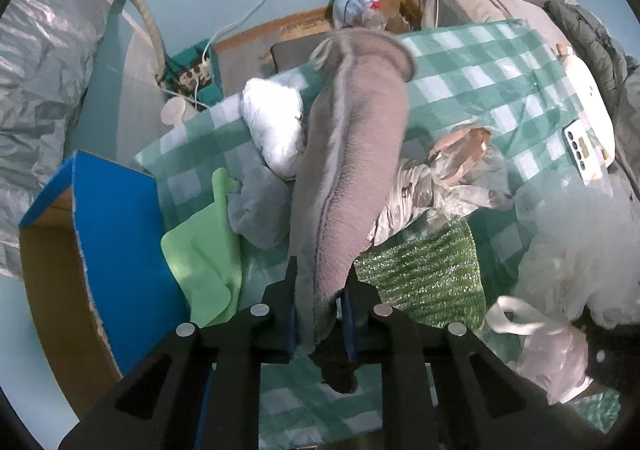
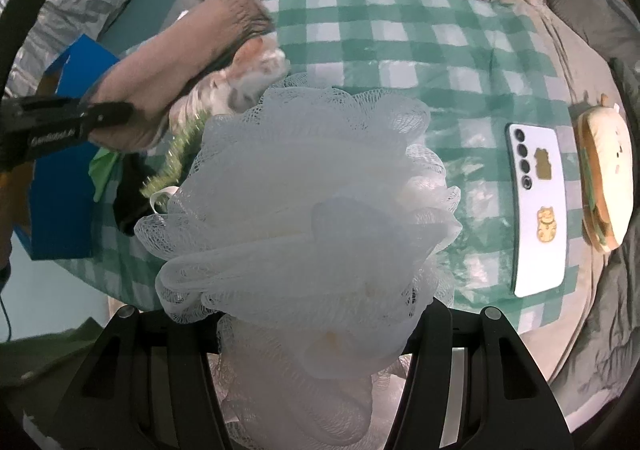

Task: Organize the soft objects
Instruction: 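Lift the grey sock and white bath puff and carry both over the cardboard box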

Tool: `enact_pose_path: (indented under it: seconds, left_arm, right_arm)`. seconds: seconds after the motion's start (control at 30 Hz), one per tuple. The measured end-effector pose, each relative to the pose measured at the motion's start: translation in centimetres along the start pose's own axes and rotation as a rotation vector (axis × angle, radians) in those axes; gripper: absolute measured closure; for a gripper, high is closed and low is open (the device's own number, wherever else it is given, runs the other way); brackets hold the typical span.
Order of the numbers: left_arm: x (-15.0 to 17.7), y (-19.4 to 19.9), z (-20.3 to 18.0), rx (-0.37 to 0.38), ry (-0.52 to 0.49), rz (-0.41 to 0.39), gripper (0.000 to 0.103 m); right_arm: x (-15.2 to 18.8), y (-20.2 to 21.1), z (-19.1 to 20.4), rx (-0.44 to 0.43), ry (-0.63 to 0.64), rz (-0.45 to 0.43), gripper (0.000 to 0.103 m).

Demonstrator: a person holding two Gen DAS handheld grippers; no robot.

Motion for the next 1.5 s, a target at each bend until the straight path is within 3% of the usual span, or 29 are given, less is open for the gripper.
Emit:
enact_pose_path:
  seconds: [0.57,1.5]
  left_arm:
    - [2.4,5.9,0.6,0.026,0.008,-0.113,0.088]
    - [5.5,13.3,4.1,-0.028,0.064,-0.306,0.089]
  right_arm:
    - [-1.2,3.8,-0.3,0.017,-0.019,-0.087,0.046]
    - [-6.1,8.2,5.0,0.003,0.068,-0.186,0.047]
Point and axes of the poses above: each gripper's, at about its wrist camera, not at the fingertips, and y roughly against the way its jaws point, z to its left, x to its underside, the point moved 2 cm from there along -y, roughly the way its jaws point, and after that the axes turned 4 degrees about y, right-handed, at the moved point
